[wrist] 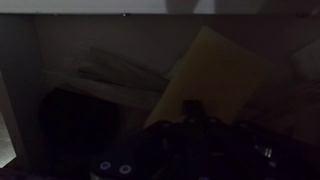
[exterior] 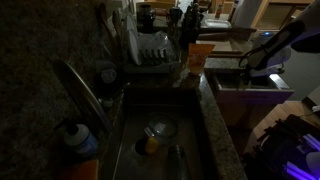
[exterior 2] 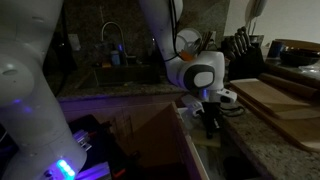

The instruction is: Pick up the Dish washing sponge from the kitchen drawer and put it on the kitchen unit base

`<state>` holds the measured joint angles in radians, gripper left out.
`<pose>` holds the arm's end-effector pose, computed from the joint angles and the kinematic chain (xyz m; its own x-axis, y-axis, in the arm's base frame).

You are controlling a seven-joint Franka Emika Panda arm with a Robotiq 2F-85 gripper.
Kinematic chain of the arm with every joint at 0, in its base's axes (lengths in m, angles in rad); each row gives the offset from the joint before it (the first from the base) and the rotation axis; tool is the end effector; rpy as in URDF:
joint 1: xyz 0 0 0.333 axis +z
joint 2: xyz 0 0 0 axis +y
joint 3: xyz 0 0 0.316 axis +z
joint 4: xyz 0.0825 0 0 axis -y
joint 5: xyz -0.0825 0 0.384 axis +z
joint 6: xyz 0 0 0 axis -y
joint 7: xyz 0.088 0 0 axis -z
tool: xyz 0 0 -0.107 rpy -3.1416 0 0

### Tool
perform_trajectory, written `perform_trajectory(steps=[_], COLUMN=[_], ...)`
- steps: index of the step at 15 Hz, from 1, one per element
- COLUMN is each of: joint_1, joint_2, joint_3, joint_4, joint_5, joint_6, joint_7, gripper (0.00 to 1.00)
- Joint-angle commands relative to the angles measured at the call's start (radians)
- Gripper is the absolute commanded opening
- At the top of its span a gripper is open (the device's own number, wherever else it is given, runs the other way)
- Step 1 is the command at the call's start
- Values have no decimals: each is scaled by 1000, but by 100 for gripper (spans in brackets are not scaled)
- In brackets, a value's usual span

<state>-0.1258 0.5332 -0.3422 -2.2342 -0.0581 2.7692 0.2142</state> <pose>0.4818 -0.2500 0.1453 0.8372 -0.5438 0.0579 -0.5443 -0.8184 0.1845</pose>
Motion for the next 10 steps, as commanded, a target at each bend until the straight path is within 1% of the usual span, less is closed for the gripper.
perform_trajectory(steps=[1,2,3,4,5,6,10], joint_1=[-17,6,12,3,9,13,5], joint_2=[24,23,16,4,-1,-3,-9], joint_3=[14,-9,-14,-4,-8,-12,-11], joint_4=[32,27,19,8,1,-2,-6], joint_5=[13,-4,-14,-13,-15,-18,-6], joint_6=[-23,-20,-15,-16,-18,-27,-62], joint_7=[-1,22,19,2,9,13,22], gripper=[0,26,27,33,39,47,75])
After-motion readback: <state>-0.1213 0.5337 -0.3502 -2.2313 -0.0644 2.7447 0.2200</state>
